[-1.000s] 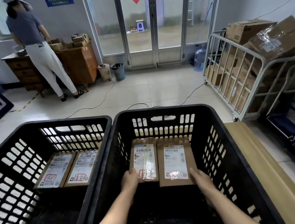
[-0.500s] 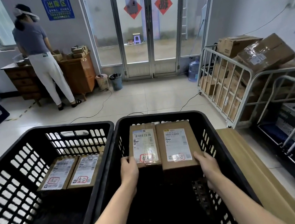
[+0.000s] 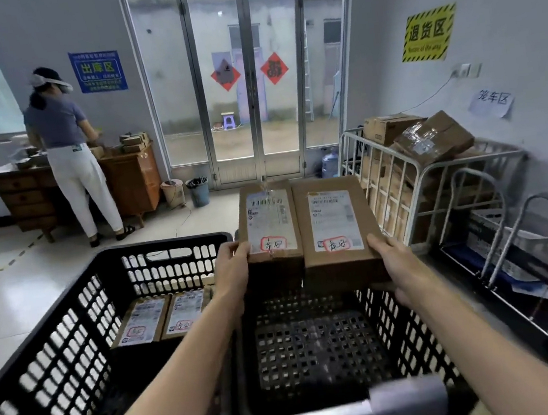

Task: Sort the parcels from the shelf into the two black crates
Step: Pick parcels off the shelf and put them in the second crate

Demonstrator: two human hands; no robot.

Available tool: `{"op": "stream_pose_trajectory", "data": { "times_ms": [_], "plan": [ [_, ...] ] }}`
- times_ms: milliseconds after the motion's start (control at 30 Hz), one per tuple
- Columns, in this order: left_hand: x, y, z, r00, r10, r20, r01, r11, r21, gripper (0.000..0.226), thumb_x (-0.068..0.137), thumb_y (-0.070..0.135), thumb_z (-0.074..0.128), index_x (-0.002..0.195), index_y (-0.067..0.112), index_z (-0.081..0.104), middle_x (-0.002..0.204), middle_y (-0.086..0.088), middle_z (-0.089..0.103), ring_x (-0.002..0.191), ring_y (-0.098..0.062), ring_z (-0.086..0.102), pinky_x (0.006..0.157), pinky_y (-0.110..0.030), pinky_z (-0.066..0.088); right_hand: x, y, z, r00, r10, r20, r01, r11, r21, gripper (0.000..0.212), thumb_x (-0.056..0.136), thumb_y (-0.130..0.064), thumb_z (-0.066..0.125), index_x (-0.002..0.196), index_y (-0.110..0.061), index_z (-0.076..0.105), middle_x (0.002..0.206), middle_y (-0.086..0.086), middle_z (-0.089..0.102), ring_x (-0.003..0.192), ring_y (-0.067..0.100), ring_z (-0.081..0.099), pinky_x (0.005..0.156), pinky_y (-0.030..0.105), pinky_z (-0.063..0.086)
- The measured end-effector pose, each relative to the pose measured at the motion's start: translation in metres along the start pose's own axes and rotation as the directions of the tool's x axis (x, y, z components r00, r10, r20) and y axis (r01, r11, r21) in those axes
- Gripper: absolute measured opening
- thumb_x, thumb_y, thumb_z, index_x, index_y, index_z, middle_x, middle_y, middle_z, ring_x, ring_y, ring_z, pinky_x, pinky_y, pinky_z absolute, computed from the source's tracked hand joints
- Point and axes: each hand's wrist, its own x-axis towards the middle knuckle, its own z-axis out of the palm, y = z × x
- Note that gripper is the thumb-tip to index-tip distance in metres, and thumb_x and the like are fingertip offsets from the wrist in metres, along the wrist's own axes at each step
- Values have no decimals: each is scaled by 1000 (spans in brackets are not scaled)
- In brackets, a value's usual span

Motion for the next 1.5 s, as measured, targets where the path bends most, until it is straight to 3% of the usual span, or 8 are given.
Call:
{"op": "stream_pose_trajectory", "data": {
  "times_ms": [333, 633, 867, 1000, 1067, 1233, 1367, 1500],
  "plan": [
    [-96, 31, -91, 992, 110, 69, -106, 993, -59, 15, 93, 22, 48, 106, 14, 52, 86, 0, 58, 69, -10, 54, 36, -12, 41, -142, -12, 26, 994, -109, -28, 110, 993, 42, 36, 94, -36, 47, 128, -24, 47, 106, 3, 61, 94, 19, 56, 67, 37, 46],
    [-138, 48, -135, 987, 151, 57, -145, 984, -100, 16, 95, 25, 46, 106, 14, 51, 103, -9, 60, 83, -16, 56, 64, -28, 46, -195, -31, 42, 985, -172, 7, 172, 985, 20, 33, 93, -36, 49, 124, -25, 51, 103, -1, 62, 95, 19, 57, 89, 51, 49],
    [-147, 54, -161, 989, 144, -39, -148, 983, -110, 16, 96, 25, 44, 108, 16, 51, 106, -9, 60, 87, -19, 58, 69, -31, 50, -201, -33, 64, 976, -184, 113, 182, 983, 22, 38, 93, -36, 49, 129, -25, 47, 107, -1, 60, 94, 16, 56, 66, 36, 46],
    [-147, 58, -181, 986, 137, -100, -149, 980, -131, 13, 96, 24, 44, 104, 18, 53, 108, -9, 60, 95, -21, 60, 77, -33, 52, -196, -33, 85, 969, -164, 186, 160, 986, 34, 40, 93, -35, 50, 131, -23, 46, 107, 0, 60, 93, 16, 56, 66, 35, 48],
    [-146, 57, -191, 976, 157, -149, -177, 976, -130, 10, 96, 22, 44, 94, 21, 54, 103, -7, 61, 89, -18, 60, 73, -30, 50, -194, -31, 98, 961, -160, 224, 156, 987, 35, 41, 93, -36, 50, 131, -24, 46, 106, -2, 60, 91, 14, 56, 62, 33, 47],
    [-135, 52, -217, 968, 132, -212, -163, 977, -135, 15, 96, 20, 43, 110, 16, 51, 94, -3, 62, 77, -13, 60, 45, -17, 49, -187, -18, 129, 944, -126, 304, 122, 992, 34, 42, 93, -35, 50, 134, -25, 43, 104, -1, 61, 91, 15, 58, 61, 33, 48],
    [-114, 45, -235, 958, 115, -264, -143, 985, -93, 18, 97, 20, 42, 110, 13, 51, 105, -10, 62, 87, -20, 60, 59, -26, 50, -172, -11, 160, 943, -90, 320, 88, 996, 21, 43, 93, -34, 51, 134, -24, 43, 105, 1, 60, 88, 15, 59, 59, 31, 49],
    [-78, 32, -255, 953, 75, -293, -96, 994, -58, 19, 97, 18, 39, 111, 10, 50, 102, -10, 62, 85, -20, 60, 58, -26, 49, -154, 5, 198, 944, -33, 328, 32, 999, 7, 44, 93, -33, 50, 135, -23, 39, 108, 6, 60, 90, 20, 61, 60, 33, 53]
  ]
}}
